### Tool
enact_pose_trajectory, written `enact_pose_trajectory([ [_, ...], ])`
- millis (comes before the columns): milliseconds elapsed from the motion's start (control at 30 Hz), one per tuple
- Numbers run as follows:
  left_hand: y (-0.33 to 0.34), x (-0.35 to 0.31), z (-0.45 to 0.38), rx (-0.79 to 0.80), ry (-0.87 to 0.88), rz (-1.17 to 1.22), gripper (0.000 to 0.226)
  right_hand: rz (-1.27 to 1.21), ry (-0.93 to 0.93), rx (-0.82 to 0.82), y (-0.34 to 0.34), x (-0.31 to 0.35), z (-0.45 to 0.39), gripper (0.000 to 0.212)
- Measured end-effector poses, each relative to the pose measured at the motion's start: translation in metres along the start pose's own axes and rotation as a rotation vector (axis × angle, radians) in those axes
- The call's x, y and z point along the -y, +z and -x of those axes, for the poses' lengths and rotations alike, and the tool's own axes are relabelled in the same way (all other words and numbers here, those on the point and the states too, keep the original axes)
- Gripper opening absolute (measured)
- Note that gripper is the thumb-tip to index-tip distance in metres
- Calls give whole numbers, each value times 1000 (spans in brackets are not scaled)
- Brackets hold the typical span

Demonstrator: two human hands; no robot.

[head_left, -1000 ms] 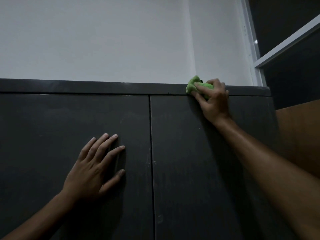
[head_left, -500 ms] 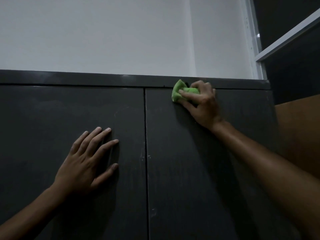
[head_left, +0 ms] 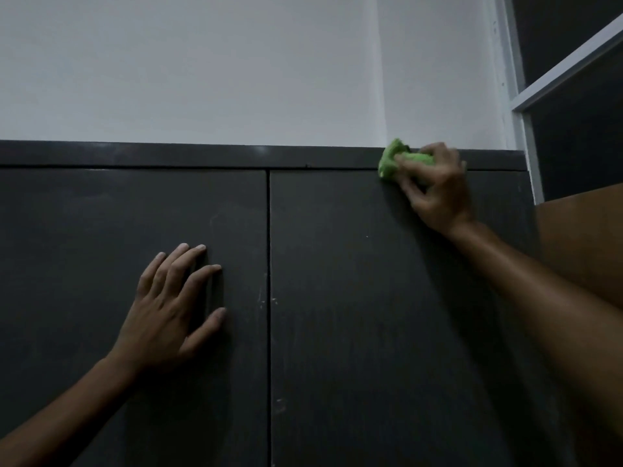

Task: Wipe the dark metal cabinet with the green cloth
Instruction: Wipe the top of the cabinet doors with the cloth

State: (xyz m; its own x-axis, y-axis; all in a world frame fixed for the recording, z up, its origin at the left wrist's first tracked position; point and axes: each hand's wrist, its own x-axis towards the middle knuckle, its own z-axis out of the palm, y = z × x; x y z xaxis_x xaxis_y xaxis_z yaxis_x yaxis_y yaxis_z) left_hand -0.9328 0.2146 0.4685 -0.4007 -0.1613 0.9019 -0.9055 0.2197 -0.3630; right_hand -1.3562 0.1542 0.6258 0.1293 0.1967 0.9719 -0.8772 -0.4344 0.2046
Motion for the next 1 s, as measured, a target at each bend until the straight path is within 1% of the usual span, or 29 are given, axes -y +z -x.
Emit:
enact_pose_trajectory([
  [33,1,-14,-6,-18,-9,19,66,-15,118,-46,0,-3,-8,25],
  [67,4,-29,-12,-27,2,35,63,-29,182,-75,2,-1,-11,26],
  [100,7,-45,-20,-23,28,50,62,-37,173,-75,5,6,-10,25],
  [133,11,-60,-27,-7,57,67,61,-47,98,-47,8,13,-4,24],
  [200,18,-84,-41,37,105,76,63,-74,-159,56,7,13,17,24],
  [233,22,-94,-47,54,124,65,64,-73,-233,104,1,4,23,26],
  [267,26,-102,-51,65,139,50,66,-59,-237,118,-5,-10,22,26],
  [300,30,-109,-55,75,147,37,67,-41,-181,95,-11,-23,17,26],
  [400,40,-128,-67,86,137,15,69,-28,125,-28,-17,-42,-11,26],
  [433,44,-133,-70,88,130,-2,70,-37,160,-48,-14,-37,-16,25],
  [467,47,-136,-72,86,125,-21,71,-47,132,-44,-9,-27,-16,25],
  [500,50,-137,-73,78,123,-37,72,-65,44,-19,-4,-18,-12,24],
  [533,52,-137,-73,68,126,-46,72,-89,-81,28,-1,-13,-4,25],
  [567,53,-136,-72,62,133,-51,73,-102,-202,83,-2,-14,4,26],
  [600,54,-135,-72,58,139,-54,73,-99,-278,129,-6,-22,7,26],
  [633,55,-134,-72,55,140,-55,73,-86,-307,139,-10,-32,5,27],
  [667,55,-135,-72,56,135,-56,73,-71,-280,115,-13,-42,-1,27],
  [700,54,-135,-72,61,129,-56,74,-60,-194,70,-15,-50,-9,27],
  [767,54,-137,-72,64,119,-49,73,-70,45,-39,-12,-52,-22,27],
  [800,54,-137,-72,61,117,-48,73,-72,106,-75,-8,-47,-23,27],
  [833,55,-137,-71,61,117,-50,73,-72,90,-82,-4,-39,-19,26],
  [867,55,-136,-71,61,118,-51,73,-85,6,-52,-2,-33,-10,25],
  [933,55,-136,-71,61,118,-48,73,-120,-228,67,-7,-40,10,25],
  [967,55,-136,-71,61,118,-49,73,-122,-290,111,-14,-51,13,26],
  [1000,56,-136,-72,62,118,-52,73,-112,-296,119,-20,-65,10,27],
])
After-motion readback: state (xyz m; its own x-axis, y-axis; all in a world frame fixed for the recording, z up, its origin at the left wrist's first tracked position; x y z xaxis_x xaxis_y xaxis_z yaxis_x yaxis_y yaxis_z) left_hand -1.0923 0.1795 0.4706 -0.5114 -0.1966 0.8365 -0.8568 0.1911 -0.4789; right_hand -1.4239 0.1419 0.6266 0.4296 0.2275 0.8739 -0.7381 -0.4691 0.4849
